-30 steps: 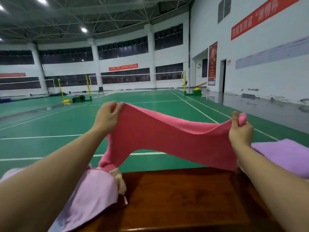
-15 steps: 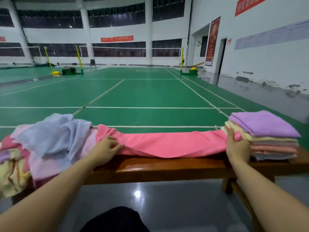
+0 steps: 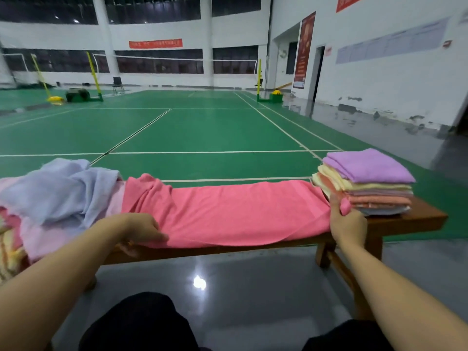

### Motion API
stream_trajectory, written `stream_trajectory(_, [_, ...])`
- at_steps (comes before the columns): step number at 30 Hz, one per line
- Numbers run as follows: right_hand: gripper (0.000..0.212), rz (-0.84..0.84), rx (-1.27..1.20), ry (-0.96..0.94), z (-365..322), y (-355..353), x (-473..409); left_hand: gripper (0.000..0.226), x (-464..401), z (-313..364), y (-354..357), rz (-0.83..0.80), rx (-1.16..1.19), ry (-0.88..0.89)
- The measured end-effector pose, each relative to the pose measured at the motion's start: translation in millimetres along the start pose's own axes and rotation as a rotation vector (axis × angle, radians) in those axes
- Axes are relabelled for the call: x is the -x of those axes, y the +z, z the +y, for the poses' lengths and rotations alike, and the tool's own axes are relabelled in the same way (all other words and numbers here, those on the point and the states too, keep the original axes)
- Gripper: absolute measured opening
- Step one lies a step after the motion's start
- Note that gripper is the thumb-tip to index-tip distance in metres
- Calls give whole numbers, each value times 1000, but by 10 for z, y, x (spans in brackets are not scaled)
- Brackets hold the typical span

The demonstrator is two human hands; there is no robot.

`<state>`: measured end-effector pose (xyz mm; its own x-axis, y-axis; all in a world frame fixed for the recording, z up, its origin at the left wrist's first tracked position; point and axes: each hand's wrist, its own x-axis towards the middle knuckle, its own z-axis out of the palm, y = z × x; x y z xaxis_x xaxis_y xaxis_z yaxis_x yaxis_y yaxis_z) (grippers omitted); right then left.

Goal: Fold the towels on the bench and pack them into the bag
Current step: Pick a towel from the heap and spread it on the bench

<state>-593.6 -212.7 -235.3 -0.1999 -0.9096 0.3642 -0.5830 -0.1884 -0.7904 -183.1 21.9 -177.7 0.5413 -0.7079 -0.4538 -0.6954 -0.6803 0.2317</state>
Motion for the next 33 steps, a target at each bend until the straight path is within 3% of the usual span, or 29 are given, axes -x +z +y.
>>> stream_trajectory(4, [95,-17,17,-88,84,43,16,65,93,208,24,304,-267,-103])
stream_trajectory(5, [98,-17,23,-106,113,53,8,74,68,218,27,378,-244,-136])
stream_trajectory(7, [96,-13,19,-138,136,48,7,89,58,209,29,427,-158,-215])
stream_trajectory(12, [88,7,68,-210,112,66,50,90,43,82,127,433,-151,-303])
stream_trajectory(19, [70,6,119,-175,105,149,33,39,208,544,275,733,-313,20])
stream_trajectory(24, [52,66,264,-204,117,136,6,40,89,1358,547,495,-236,312])
stream_trajectory(29, [47,154,607,-585,30,83,-97,29,4,2305,876,427,166,617])
stream_trajectory(33, [48,102,529,-813,-181,141,-348,15,-130,2941,1054,285,467,747])
